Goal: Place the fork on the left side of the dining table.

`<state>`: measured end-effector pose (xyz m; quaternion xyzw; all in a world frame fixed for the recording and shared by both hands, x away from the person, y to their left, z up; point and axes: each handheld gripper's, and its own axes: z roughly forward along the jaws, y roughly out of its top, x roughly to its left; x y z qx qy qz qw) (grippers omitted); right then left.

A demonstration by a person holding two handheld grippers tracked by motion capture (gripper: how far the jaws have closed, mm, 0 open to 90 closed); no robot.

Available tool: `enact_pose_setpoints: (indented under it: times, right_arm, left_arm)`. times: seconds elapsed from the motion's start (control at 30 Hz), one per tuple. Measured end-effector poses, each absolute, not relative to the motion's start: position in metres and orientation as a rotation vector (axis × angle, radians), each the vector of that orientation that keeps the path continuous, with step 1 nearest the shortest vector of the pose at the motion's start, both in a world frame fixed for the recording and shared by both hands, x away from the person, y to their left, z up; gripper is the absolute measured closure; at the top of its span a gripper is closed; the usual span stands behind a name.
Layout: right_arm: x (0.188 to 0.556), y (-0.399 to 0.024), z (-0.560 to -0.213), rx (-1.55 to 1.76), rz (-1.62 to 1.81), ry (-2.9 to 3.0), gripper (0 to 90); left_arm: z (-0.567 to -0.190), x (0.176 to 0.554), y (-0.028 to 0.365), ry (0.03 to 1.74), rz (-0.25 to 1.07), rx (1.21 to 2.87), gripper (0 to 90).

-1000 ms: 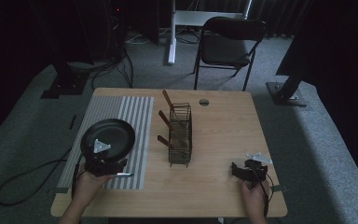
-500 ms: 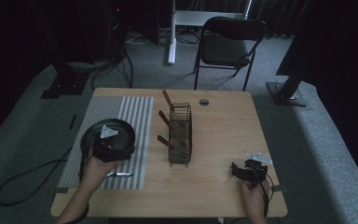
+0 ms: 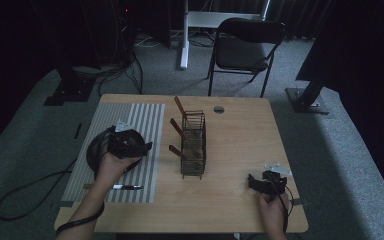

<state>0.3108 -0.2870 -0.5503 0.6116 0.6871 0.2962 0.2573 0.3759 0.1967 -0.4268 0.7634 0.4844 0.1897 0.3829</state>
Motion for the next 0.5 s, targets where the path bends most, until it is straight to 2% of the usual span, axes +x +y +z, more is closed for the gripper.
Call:
enact_pose_setpoints:
  times: [0.5]
  right_arm:
    - [0.311,-0.287,-0.550,1.660,0.803,1.864,12.7]
  left_arm:
    - [-0.407,0.413,0.172,1.210,0.422,1.909,6.5]
